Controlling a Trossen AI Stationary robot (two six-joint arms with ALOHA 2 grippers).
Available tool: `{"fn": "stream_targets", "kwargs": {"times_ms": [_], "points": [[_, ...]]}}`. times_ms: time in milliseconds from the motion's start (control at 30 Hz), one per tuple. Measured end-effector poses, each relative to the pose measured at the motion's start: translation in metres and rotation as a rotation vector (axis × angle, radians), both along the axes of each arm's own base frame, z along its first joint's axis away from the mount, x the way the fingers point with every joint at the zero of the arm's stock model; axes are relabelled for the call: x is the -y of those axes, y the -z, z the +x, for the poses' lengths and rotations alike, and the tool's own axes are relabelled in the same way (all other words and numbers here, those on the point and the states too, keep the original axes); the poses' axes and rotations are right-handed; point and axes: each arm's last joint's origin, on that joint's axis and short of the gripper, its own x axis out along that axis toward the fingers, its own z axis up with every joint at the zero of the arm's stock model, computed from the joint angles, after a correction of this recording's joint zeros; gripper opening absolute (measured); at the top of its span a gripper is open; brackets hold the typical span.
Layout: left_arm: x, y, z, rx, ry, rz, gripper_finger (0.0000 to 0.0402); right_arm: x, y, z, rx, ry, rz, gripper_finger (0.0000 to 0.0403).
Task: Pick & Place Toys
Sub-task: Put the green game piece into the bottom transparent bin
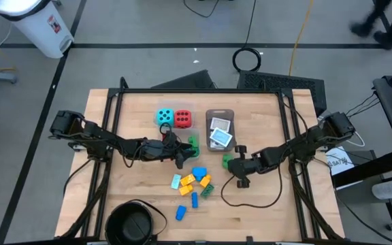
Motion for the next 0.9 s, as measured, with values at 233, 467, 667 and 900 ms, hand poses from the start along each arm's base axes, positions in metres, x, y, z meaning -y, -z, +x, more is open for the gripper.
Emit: {"fn": "stream_targets", "kwargs": {"times_ms": [233,467,667,900], "points": [[0.0,0.0,0.0,-0.001,0.0,0.002,0.023,-0.01,-0.004,0.005,0.036,-0.125,0.155,0.0],[0.0,0.0,0.0,-0.004,0.0,0.002,0.023,-0.024,-0.004,-0.001,-0.017,-0.209,0.3,0.0004],[0.0,0.001,0.0,-0.009,0.0,0.003,0.023,-0.022,-0.015,-0.009,0.008,-0.133,0.21,0.0029],[0.0,0.001,0.0,-0.012,0.0,0.004,0.023,-0.007,-0.026,-0.028,0.083,0.032,0.053,0.0113]]}}
